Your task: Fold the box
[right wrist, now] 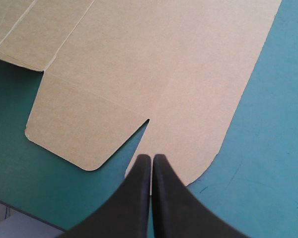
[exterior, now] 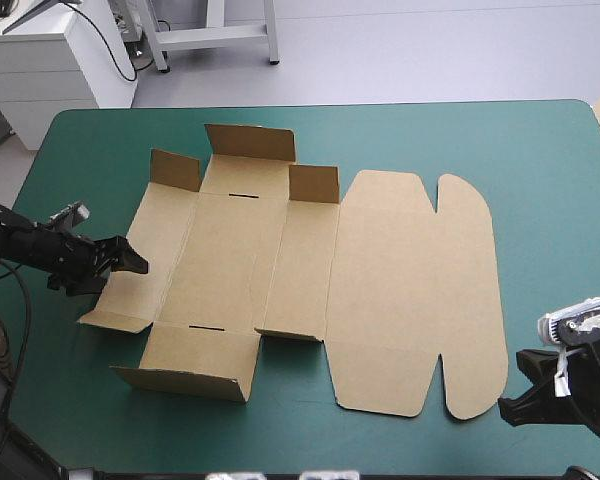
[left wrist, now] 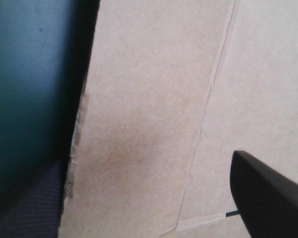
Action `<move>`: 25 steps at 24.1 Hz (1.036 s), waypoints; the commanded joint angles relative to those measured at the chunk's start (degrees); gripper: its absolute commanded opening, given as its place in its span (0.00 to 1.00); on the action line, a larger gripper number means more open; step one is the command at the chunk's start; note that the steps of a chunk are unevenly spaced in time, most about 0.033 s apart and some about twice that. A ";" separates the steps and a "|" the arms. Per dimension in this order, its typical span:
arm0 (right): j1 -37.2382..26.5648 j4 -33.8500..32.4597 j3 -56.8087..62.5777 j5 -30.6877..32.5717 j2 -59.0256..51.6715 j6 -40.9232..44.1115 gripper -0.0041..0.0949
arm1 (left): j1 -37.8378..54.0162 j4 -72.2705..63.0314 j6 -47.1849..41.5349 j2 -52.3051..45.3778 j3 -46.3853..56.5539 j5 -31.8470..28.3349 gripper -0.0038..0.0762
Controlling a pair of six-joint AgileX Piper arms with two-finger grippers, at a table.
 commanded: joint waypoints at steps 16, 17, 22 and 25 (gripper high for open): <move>-0.23 -0.60 -1.16 -0.44 0.39 0.39 0.04 | -2.01 -1.03 -2.16 -2.31 -1.15 5.87 0.57; -0.23 -0.60 -1.16 -0.65 0.39 0.39 0.04 | -3.73 -0.67 -2.42 -2.31 -1.15 5.87 0.57; -0.23 -0.60 -1.16 -1.20 0.39 0.86 0.04 | -7.79 -2.30 -2.90 -2.31 -1.15 5.87 0.41; -0.23 -0.60 -1.16 -1.20 0.39 0.98 0.04 | -7.66 -3.40 -2.90 -2.31 -1.15 5.87 0.10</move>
